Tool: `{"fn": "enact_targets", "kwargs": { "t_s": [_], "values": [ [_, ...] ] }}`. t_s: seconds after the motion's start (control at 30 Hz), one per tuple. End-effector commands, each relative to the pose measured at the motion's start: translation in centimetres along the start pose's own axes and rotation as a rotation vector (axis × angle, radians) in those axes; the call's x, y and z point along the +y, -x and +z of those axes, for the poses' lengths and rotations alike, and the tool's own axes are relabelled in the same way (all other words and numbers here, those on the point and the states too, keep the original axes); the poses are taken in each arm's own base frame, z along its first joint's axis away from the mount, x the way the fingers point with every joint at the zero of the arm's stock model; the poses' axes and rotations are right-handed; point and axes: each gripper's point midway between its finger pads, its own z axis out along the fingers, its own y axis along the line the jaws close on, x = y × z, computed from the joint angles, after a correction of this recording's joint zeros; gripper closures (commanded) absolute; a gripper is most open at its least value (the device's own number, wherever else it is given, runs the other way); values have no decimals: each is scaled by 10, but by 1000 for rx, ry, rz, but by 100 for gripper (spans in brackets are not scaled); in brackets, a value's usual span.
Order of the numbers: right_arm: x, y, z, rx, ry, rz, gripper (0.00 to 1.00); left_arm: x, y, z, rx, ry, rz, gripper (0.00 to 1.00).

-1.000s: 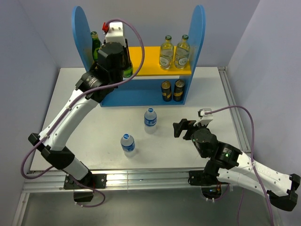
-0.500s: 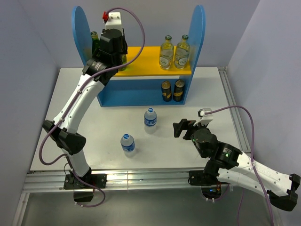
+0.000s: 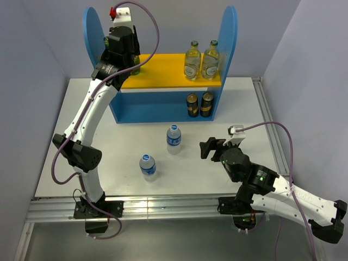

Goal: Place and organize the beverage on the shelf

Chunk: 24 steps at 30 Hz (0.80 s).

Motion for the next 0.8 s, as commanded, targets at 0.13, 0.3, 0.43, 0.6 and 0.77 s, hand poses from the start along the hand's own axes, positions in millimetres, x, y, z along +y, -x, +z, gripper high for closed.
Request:
{"fn": "enact_targets", "kwargs": {
  "t_s": [0.13,0.3,0.43,0.6,0.77],
  "values": [
    [0,4,1,-18,-11,17,4,1,47,-20,-109,-47,-68,67],
    [-1,4,1,-19,-16,18,4,3,57,-25,-122,-55,-74,62],
    [0,5,0,-21,-13,22,4,2,58,-26,-117,-60,-72,41],
    [-1,4,1,-19,-14,22,4,4,59,-29,-117,-57,-68,28],
    [-1,5,0,-23,-13,25,4,9,66,-41,-117,-53,-79,22]
  ]
}}
